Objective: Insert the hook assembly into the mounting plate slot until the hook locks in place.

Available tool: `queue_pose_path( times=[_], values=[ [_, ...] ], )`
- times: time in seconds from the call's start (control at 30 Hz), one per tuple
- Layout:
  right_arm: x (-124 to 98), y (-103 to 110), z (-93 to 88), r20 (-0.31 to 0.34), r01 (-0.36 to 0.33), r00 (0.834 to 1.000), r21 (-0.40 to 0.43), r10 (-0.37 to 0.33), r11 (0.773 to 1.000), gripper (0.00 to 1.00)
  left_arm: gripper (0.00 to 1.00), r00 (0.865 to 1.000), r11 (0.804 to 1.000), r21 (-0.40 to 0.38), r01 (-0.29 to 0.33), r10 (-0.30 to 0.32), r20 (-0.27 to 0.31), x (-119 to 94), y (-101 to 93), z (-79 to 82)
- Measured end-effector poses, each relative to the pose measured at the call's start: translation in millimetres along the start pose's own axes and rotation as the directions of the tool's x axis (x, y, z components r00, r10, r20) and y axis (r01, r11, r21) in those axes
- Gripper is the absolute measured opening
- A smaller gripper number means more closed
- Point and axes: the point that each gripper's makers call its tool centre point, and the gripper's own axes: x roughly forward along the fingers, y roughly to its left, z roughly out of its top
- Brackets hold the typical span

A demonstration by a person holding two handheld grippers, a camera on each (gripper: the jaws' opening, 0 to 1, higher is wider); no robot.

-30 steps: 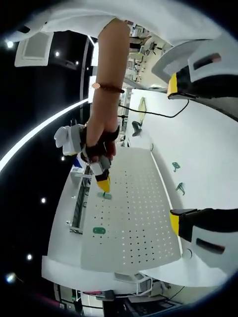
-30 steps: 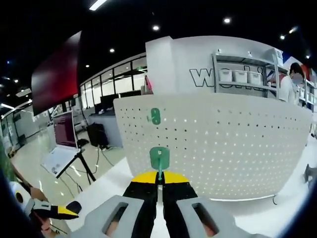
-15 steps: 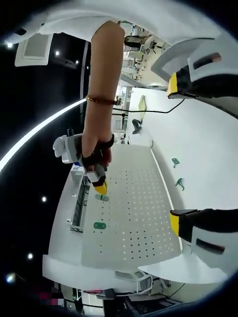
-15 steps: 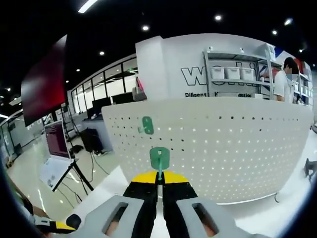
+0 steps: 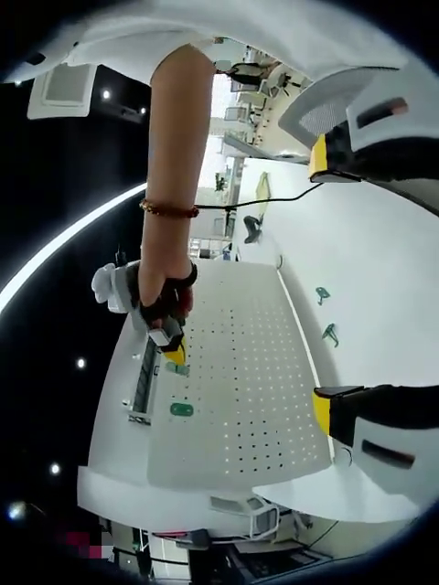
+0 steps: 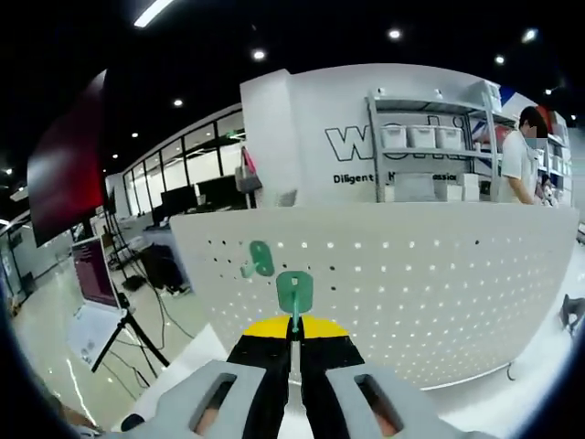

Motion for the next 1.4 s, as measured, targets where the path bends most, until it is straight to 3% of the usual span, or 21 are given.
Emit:
queue_pose_path(
  times=[0.7,1.4],
  values=[
    [34.4,-5.0,9.8,-0.011,0.046,0.999,-0.012,-0.046,0.999,0.01,0.94,0.999,0.999,-0.013,-0.047,0.047,0.015,-7.3,17.9,-1.5],
    [52.6,-9.0,16.3,-0.023,0.070,0.997,-0.001,-0.070,0.998,0.01,0.94,0.998,0.998,-0.029,-0.058,0.058,0.008,-9.5,25.2,-6.3]
  ],
)
